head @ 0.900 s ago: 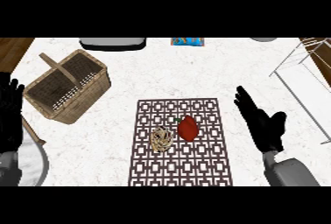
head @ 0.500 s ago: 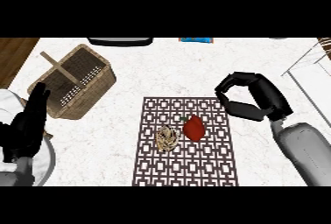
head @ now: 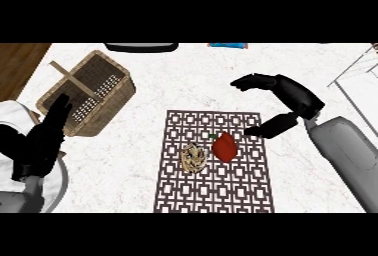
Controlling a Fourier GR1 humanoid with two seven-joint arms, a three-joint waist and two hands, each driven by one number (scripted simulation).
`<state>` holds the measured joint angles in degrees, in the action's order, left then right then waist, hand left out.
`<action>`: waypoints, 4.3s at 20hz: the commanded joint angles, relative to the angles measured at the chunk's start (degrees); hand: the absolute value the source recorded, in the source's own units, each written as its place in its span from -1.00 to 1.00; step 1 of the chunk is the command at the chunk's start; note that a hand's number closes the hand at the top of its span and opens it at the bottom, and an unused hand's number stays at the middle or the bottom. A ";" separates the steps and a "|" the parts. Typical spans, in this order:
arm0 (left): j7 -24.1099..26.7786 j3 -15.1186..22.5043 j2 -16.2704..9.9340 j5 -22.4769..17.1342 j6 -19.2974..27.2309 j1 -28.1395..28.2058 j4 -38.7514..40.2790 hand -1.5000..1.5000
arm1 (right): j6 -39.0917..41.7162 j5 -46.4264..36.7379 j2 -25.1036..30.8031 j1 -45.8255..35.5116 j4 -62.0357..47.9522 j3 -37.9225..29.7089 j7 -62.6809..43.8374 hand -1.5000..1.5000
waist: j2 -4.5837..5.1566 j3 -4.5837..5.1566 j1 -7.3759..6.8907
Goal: Pick the cupcake from the placemat and place it in the tiered shelf
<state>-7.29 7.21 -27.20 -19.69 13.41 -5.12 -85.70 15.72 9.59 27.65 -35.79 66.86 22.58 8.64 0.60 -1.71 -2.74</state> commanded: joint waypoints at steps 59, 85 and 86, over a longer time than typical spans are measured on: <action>-8.69 -1.29 7.59 2.93 -4.89 3.42 4.53 0.00 | -0.73 -30.01 -16.28 -6.62 8.36 27.73 -43.62 -1.00 | -0.22 1.71 3.39; -10.51 -3.44 9.78 4.96 -6.38 3.21 4.88 0.00 | -2.42 -35.56 -23.07 -4.02 -4.96 31.88 -23.02 1.00 | -0.33 1.69 3.25; -8.10 -5.36 9.70 3.82 -7.41 3.52 7.42 0.00 | -3.98 -36.37 -20.94 -2.34 -3.59 32.48 -20.74 1.00 | -0.27 1.74 3.73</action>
<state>-13.81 -0.85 -22.03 -13.85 7.55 -2.87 -84.78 13.17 -26.28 4.68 -41.21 61.58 54.27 -16.73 -0.48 -1.54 -0.27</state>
